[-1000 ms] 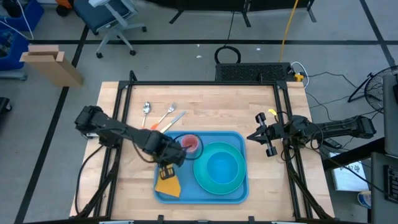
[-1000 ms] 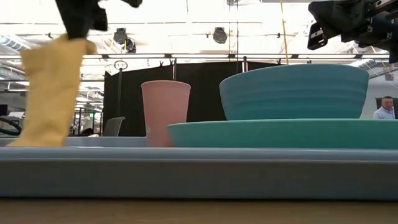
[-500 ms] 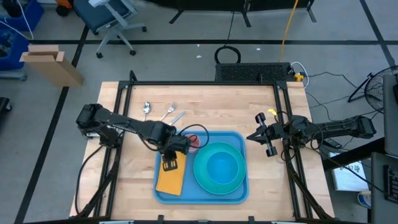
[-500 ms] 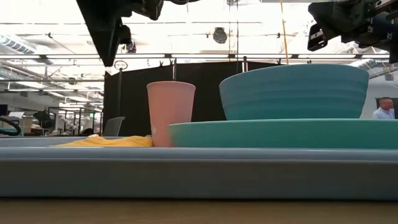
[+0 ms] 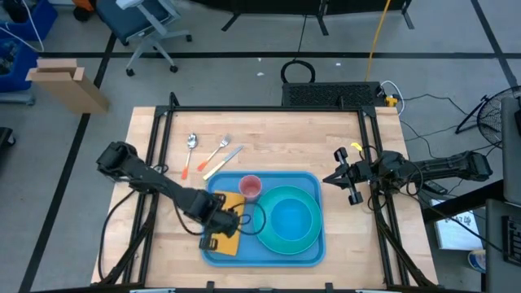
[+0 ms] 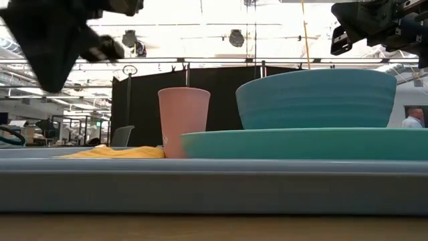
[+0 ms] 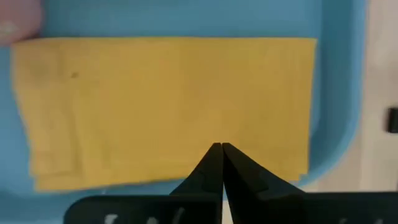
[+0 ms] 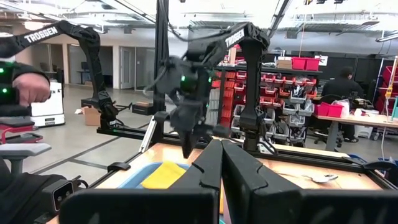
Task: Set up tray
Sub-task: Put the yellow napkin on the bottom left of the pink cup
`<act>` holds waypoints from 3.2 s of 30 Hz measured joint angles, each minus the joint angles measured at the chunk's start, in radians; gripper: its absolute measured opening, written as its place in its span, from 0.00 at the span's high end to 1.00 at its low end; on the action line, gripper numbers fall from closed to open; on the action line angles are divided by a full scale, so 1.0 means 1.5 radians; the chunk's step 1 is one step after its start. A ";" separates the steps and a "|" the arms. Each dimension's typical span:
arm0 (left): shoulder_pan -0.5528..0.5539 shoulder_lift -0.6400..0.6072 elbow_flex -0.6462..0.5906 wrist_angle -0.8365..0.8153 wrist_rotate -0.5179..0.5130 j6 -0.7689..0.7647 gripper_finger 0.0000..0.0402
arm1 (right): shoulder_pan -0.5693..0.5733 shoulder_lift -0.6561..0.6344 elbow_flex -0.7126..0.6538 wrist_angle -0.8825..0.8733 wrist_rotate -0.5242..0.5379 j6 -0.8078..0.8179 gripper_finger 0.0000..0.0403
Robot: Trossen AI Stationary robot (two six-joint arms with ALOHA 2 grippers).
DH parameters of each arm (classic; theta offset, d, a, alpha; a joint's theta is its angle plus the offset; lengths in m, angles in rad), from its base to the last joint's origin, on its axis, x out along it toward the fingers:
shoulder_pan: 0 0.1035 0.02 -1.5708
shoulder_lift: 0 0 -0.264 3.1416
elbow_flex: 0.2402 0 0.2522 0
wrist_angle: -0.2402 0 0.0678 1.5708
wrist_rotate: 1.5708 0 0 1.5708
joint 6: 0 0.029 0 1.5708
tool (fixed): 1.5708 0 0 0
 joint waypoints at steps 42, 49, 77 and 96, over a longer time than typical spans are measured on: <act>-0.068 0.095 -0.078 0.211 0.074 -0.033 0.98 | 0.000 0.015 0.000 0.005 0.002 0.000 1.00; -0.045 -0.020 -0.077 0.167 -0.016 -0.037 0.91 | 0.000 0.015 0.000 0.006 0.002 0.000 1.00; 0.239 -0.058 -0.218 0.136 0.029 0.174 0.21 | 0.000 0.015 0.000 0.003 0.003 0.003 1.00; 0.255 -0.058 -0.251 0.140 0.036 0.182 0.81 | 0.000 0.015 0.000 0.004 0.003 -0.005 1.00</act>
